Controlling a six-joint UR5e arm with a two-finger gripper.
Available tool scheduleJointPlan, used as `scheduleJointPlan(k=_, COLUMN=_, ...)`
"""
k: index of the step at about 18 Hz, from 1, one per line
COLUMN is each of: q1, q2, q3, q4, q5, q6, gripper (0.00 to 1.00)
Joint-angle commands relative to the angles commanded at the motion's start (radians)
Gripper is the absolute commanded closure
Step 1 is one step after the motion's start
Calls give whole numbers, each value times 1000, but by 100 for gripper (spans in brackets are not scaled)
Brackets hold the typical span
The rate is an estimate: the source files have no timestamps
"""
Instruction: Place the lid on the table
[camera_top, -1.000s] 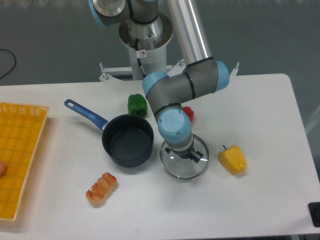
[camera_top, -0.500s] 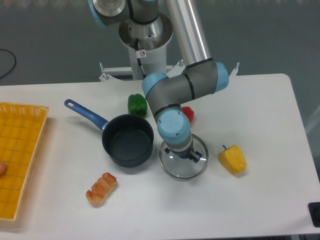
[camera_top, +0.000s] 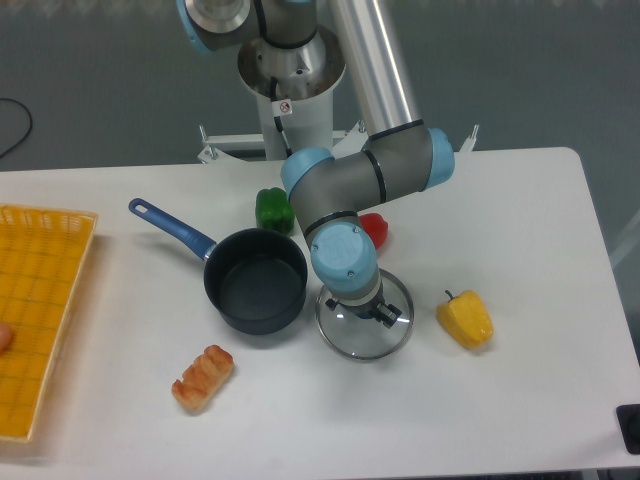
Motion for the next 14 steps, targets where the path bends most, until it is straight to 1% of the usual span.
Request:
scheduleJointPlan(k=10, q1=0, q2=0, q3=0, q4=-2, q5=2, q6=0, gripper=58)
scheduleJointPlan(k=11, q1=0, q2=0, q3=2, q4=0, q5=2, q6=0, gripper=56)
scheduleJointPlan(k=14, q1=-2, q2=-3, q3=0, q4=0, q5=20, q6=-2, gripper=56)
